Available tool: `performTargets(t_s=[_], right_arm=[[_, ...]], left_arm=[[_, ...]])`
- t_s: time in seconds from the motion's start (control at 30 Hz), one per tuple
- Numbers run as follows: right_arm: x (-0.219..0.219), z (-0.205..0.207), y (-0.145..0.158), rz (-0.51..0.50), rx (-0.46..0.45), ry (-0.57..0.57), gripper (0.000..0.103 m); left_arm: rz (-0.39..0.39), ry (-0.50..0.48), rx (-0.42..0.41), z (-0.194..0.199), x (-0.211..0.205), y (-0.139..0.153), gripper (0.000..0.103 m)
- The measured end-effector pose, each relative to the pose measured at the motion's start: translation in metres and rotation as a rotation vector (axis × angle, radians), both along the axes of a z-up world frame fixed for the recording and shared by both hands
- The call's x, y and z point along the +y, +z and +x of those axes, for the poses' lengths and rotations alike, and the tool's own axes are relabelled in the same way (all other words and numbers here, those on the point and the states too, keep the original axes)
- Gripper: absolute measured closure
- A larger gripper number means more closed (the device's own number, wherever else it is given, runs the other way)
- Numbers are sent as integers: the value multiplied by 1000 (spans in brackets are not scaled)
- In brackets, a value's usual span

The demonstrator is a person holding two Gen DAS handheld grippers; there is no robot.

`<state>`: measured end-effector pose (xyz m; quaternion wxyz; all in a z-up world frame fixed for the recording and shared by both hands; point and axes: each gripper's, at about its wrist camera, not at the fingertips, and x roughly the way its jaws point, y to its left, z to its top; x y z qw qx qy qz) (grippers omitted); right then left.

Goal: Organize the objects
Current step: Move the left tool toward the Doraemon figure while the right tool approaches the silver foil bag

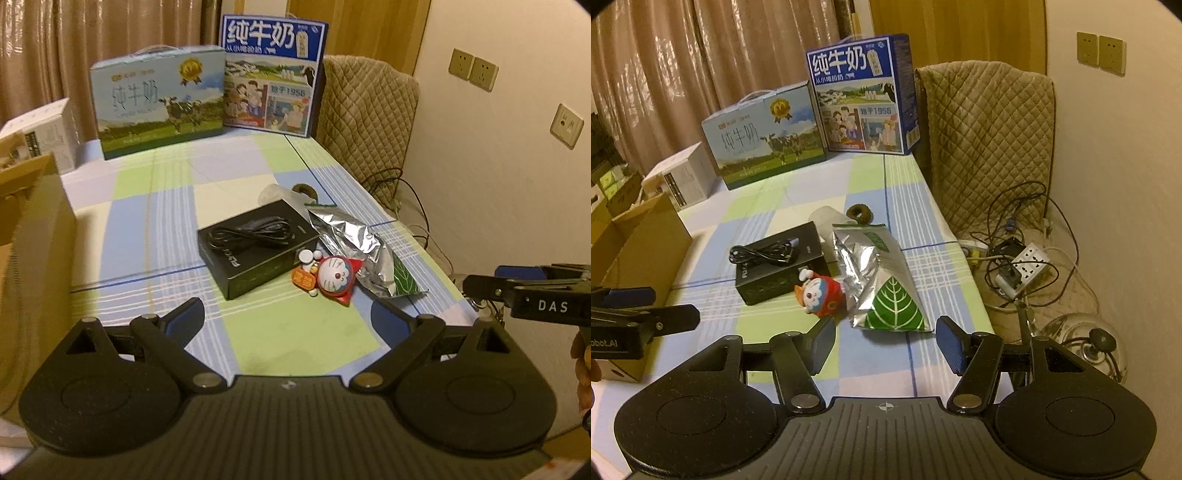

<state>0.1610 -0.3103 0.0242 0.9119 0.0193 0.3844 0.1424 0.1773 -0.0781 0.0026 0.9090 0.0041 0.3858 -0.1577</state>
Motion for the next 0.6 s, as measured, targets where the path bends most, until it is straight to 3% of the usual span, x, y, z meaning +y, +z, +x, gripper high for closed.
performTargets(t_s=[0.6], right_arm=[[3, 70, -52, -53, 51, 99, 46]], left_arm=[[6, -51, 71, 49, -25, -54, 9]])
